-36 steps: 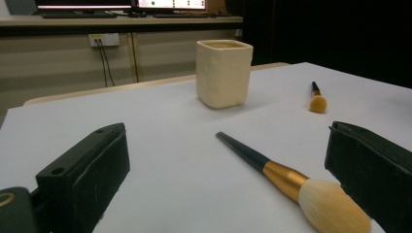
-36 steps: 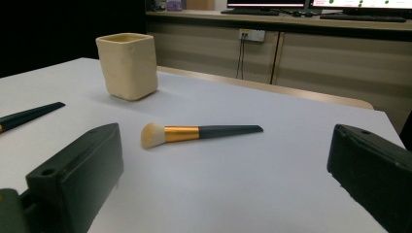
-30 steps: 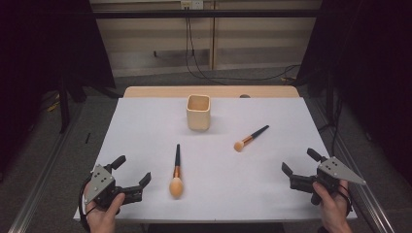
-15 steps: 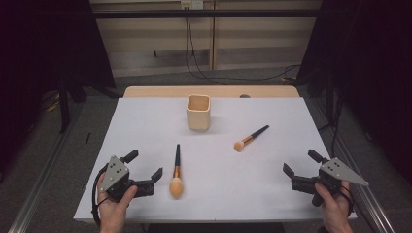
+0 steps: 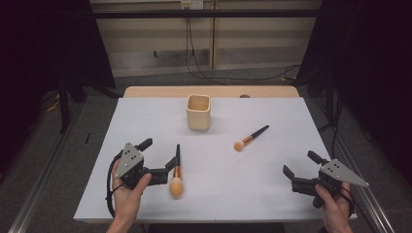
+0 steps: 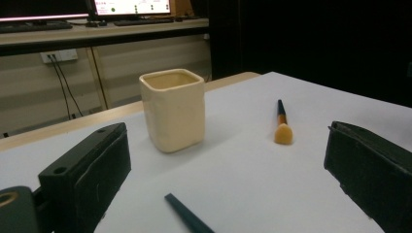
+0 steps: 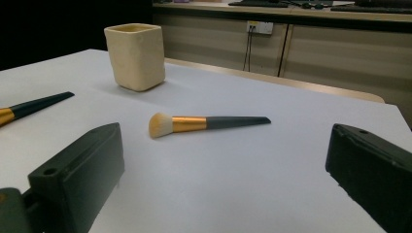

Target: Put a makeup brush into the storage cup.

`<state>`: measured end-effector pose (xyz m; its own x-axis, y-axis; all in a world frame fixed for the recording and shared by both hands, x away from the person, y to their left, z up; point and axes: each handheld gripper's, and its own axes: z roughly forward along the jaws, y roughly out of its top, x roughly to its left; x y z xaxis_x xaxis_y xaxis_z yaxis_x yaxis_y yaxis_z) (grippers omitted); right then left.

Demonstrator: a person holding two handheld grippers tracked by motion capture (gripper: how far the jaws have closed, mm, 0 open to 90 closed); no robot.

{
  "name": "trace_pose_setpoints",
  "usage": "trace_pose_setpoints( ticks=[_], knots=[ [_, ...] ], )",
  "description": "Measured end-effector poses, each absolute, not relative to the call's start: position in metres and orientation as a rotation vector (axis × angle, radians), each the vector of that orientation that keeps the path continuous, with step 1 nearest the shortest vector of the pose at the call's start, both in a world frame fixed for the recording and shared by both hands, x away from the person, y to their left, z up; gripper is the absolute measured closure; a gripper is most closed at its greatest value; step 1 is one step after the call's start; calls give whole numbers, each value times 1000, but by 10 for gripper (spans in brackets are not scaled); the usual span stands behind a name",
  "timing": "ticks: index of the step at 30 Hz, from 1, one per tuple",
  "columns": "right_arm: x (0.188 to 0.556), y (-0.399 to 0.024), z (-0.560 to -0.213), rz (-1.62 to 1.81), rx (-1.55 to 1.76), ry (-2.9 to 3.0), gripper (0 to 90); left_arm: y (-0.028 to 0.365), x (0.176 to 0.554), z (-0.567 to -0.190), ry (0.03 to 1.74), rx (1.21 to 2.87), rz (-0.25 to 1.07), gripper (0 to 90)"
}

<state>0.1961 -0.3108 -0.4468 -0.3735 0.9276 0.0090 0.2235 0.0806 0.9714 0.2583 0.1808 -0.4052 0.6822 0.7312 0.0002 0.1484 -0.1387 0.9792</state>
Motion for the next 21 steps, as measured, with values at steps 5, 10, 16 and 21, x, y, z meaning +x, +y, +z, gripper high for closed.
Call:
trace_pose_setpoints(
  ticks=[5,10,16,21],
  knots=[
    [195,-312,-447,1327,1159,1693,1,170,266,-403,749,1652,611,18],
    [194,-312,-447,1320,1156,1694,3,161,281,-408,803,1682,579,4],
    [194,-311,-446,1323,1156,1695,3,153,289,-412,826,1707,532,17],
    [193,-310,-446,1319,1151,1697,3,151,294,-412,840,1724,532,11]
  ],
)
